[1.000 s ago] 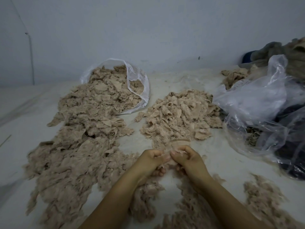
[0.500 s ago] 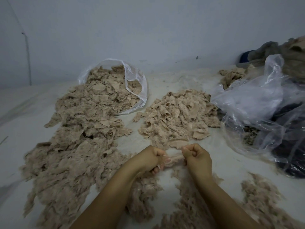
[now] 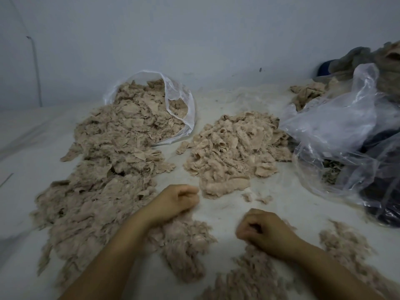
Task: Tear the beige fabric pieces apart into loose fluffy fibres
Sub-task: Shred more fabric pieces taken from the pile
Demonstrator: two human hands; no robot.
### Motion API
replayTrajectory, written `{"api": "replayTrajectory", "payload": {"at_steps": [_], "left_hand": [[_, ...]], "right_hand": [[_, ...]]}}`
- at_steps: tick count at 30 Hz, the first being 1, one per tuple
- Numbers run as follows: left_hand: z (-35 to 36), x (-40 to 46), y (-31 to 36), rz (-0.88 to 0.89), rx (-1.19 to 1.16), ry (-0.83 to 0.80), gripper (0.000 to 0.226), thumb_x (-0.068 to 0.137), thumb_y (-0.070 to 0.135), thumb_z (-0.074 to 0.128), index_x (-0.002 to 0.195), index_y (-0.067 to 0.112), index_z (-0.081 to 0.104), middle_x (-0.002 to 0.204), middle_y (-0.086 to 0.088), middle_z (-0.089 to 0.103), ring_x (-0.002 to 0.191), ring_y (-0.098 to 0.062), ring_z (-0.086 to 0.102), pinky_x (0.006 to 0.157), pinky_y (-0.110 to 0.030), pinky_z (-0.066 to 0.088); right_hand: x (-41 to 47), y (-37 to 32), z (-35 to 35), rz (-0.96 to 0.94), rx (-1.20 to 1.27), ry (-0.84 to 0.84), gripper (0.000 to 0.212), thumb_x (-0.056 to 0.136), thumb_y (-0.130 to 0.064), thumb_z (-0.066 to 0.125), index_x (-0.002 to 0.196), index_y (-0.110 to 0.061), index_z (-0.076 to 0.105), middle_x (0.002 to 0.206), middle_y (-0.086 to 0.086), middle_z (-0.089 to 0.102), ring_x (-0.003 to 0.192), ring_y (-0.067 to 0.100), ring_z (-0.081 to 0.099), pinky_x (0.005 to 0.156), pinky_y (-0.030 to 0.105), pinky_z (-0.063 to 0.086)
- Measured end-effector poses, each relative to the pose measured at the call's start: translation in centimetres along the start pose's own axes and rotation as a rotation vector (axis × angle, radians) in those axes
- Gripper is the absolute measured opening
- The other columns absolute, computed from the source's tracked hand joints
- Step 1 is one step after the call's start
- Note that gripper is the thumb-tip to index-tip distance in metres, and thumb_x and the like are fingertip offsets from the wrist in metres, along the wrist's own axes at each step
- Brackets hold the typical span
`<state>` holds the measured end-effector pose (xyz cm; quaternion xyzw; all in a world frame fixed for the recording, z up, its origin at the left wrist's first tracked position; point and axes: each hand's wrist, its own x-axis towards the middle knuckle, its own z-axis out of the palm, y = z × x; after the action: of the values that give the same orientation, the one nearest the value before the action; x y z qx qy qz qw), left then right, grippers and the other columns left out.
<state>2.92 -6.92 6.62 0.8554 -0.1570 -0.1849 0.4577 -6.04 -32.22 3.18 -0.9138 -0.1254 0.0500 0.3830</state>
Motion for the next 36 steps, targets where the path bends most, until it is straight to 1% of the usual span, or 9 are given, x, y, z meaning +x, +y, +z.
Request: {"api": "replayTrajectory", "payload": {"at_steps": [4, 10, 13, 16, 19, 23, 28, 33, 36], "left_hand": [[-1.5, -2.0, -2.4, 0.042, 0.257, -0.23, 0.053, 0.072, 0.03, 0.081, 0.121, 0.028, 0.062, 0.118, 0.027, 0.054, 0.107, 0.016, 0.051, 0.085, 0.003, 0.036], [2.6, -1.6, -4.1, 0.319, 0.539, 0.126, 0.027, 0.087, 0.021, 0.064, 0.112, 0.012, 0.066, 0.117, 0.004, 0.055, 0.111, -0.004, 0.043, 0.088, 0.004, 0.02], [3.4, -2.0, -4.2, 0.304, 0.329, 0.264, 0.009, 0.089, 0.021, 0.058, 0.082, 0.02, 0.063, 0.085, 0.01, 0.057, 0.08, 0.007, 0.045, 0.071, -0.01, 0.032], [3.1, -2.3, -3.5, 0.156, -0.039, 0.29, 0.026, 0.092, 0.016, 0.057, 0.068, 0.024, 0.05, 0.058, 0.014, 0.048, 0.055, -0.002, 0.041, 0.056, -0.019, 0.034], [2.6, -2.1, -2.6, 0.167, -0.137, 0.347, 0.023, 0.091, 0.014, 0.057, 0.071, 0.015, 0.047, 0.06, 0.007, 0.044, 0.055, -0.01, 0.038, 0.054, -0.022, 0.032], [3.1, -1.2, -1.8, 0.162, -0.229, 0.483, 0.019, 0.087, 0.003, 0.055, 0.076, 0.015, 0.046, 0.071, 0.001, 0.044, 0.062, -0.011, 0.041, 0.055, -0.02, 0.036], [3.3, -0.7, -2.3, 0.097, -0.27, 0.683, 0.028, 0.089, -0.001, 0.042, 0.08, 0.024, 0.053, 0.074, 0.003, 0.054, 0.062, -0.009, 0.049, 0.055, -0.018, 0.041], [3.2, -0.1, -2.5, 0.087, -0.056, 0.646, 0.034, 0.087, 0.0, 0.046, 0.058, 0.018, 0.047, 0.06, 0.002, 0.049, 0.064, -0.018, 0.047, 0.058, -0.029, 0.034], [2.6, 0.0, -1.6, 0.122, -0.345, 0.519, 0.028, 0.093, 0.019, 0.053, 0.065, 0.018, 0.052, 0.063, 0.007, 0.055, 0.065, -0.011, 0.052, 0.058, -0.017, 0.041]], "right_hand": [[-0.6, -1.3, -2.9, 0.232, -0.233, -0.168, 0.03, 0.081, -0.045, 0.071, 0.062, -0.023, 0.066, 0.062, -0.007, 0.063, 0.057, 0.001, 0.055, 0.054, 0.013, 0.041], [2.5, -5.8, 3.6, 0.207, -0.124, -0.1, 0.035, 0.077, -0.056, 0.069, 0.064, -0.028, 0.052, 0.065, -0.012, 0.051, 0.063, 0.002, 0.047, 0.054, 0.019, 0.034], [3.6, -5.7, 5.0, 0.215, -0.058, 0.084, 0.036, 0.085, -0.039, 0.066, 0.058, -0.025, 0.045, 0.062, -0.01, 0.049, 0.057, 0.002, 0.045, 0.052, 0.017, 0.034], [4.4, -5.8, 4.4, 0.238, 0.379, 0.182, 0.028, 0.089, -0.014, 0.062, 0.066, -0.017, 0.046, 0.058, -0.009, 0.047, 0.058, 0.006, 0.048, 0.062, 0.015, 0.044], [4.7, -6.2, 3.9, 0.25, 0.795, 0.124, 0.027, 0.089, -0.01, 0.065, 0.069, -0.013, 0.046, 0.053, -0.007, 0.043, 0.05, 0.004, 0.049, 0.057, 0.021, 0.052], [5.6, -6.8, 4.4, 0.181, 0.756, 0.14, 0.019, 0.085, -0.016, 0.07, 0.078, -0.002, 0.06, 0.068, 0.008, 0.057, 0.061, 0.014, 0.057, 0.057, 0.023, 0.046], [6.9, -6.2, 4.5, 0.209, 1.046, 0.152, 0.009, 0.092, -0.001, 0.057, 0.084, -0.004, 0.053, 0.068, 0.005, 0.066, 0.064, 0.014, 0.067, 0.057, 0.024, 0.056], [7.6, -5.5, 4.8, 0.159, 1.24, 0.098, 0.011, 0.091, 0.005, 0.051, 0.088, -0.002, 0.059, 0.073, 0.013, 0.065, 0.066, 0.021, 0.067, 0.064, 0.034, 0.057], [8.2, -5.3, 4.9, 0.133, 1.187, 0.099, 0.01, 0.091, -0.004, 0.057, 0.082, -0.004, 0.061, 0.073, 0.015, 0.056, 0.067, 0.025, 0.057, 0.073, 0.04, 0.051]]}}
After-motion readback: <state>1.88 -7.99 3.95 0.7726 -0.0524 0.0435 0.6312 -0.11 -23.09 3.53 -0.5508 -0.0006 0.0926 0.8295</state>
